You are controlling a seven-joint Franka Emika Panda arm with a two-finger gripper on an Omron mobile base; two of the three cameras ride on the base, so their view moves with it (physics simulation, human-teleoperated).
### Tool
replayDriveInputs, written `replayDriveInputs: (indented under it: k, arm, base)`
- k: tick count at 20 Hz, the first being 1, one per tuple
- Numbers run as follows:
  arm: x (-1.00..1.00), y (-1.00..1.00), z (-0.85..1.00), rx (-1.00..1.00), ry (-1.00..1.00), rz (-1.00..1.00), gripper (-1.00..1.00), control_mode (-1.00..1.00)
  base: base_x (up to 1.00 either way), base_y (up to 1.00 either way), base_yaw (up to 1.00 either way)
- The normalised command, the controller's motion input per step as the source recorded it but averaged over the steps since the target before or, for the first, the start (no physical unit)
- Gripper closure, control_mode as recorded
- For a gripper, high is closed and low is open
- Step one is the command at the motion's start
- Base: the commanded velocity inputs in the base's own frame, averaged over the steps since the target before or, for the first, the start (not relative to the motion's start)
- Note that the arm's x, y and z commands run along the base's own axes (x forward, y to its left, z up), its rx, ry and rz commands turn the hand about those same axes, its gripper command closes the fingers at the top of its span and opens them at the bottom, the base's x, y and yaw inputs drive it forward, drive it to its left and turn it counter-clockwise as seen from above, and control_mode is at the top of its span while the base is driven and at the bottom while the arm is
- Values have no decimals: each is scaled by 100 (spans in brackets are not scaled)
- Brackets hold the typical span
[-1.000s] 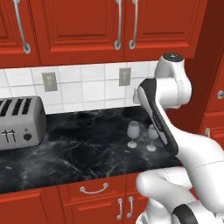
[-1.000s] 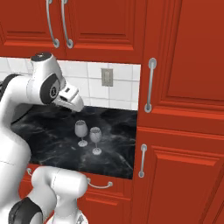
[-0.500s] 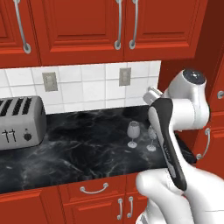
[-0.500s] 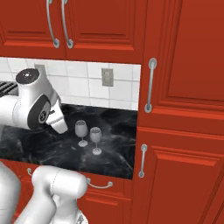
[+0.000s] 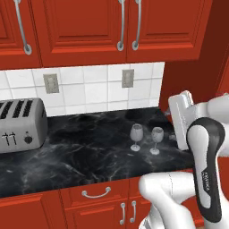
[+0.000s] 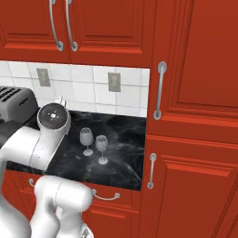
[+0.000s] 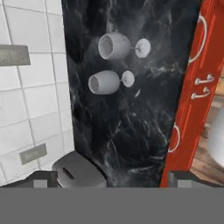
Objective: Retrieve the wine glasses from the counter and place one next to each plate.
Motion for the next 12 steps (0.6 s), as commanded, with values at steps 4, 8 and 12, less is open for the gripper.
replayDriveInputs:
  k: [4,8,12]
  arm:
    - [-13,-24,-14,43,0,-6,-100,-100]
    - [-3,-25,-28,40,1,0,-100,-100]
    - [-5,-15,-43,28,0,-5,-100,-100]
  base:
    - [0,0,0]
    - [0,0,0]
    - [0,0,0]
